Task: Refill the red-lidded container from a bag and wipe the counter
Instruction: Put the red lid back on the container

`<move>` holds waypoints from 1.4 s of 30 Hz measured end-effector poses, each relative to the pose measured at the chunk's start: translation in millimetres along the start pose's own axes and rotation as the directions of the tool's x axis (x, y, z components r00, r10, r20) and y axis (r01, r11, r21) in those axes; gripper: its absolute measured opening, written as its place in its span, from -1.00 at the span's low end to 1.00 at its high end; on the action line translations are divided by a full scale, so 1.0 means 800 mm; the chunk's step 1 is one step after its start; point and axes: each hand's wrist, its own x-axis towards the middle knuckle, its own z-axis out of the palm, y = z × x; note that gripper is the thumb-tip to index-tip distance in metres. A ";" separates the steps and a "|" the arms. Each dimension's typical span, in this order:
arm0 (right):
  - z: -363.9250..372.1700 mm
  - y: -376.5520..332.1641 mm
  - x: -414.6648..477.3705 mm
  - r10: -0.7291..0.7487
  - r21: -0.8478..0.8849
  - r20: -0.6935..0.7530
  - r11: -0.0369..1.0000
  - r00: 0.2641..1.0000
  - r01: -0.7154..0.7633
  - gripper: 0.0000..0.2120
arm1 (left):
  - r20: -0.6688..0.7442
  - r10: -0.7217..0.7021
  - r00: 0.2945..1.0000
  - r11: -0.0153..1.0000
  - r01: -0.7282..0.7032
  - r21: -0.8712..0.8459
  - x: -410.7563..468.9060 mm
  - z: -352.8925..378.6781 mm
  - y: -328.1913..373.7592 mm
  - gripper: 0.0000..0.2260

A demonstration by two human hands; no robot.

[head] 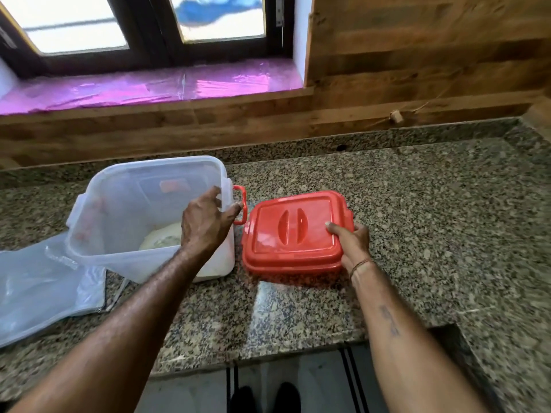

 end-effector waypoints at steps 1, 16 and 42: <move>-0.002 -0.012 -0.004 -0.020 0.049 -0.010 0.999 1.000 0.021 -0.36 | 0.003 -0.003 1.000 1.000 0.003 0.004 -0.001 0.000 0.000 -0.53; -0.013 -0.152 -0.062 -0.240 0.333 -0.230 0.891 0.943 0.308 -0.38 | 0.163 0.021 0.986 0.842 0.070 -0.535 0.027 -0.063 0.007 -0.33; 0.285 -0.079 -0.224 -0.432 -0.377 0.114 0.814 0.894 0.442 -0.48 | 0.174 -0.329 0.928 0.709 0.364 -0.603 0.024 -0.187 -0.231 -0.43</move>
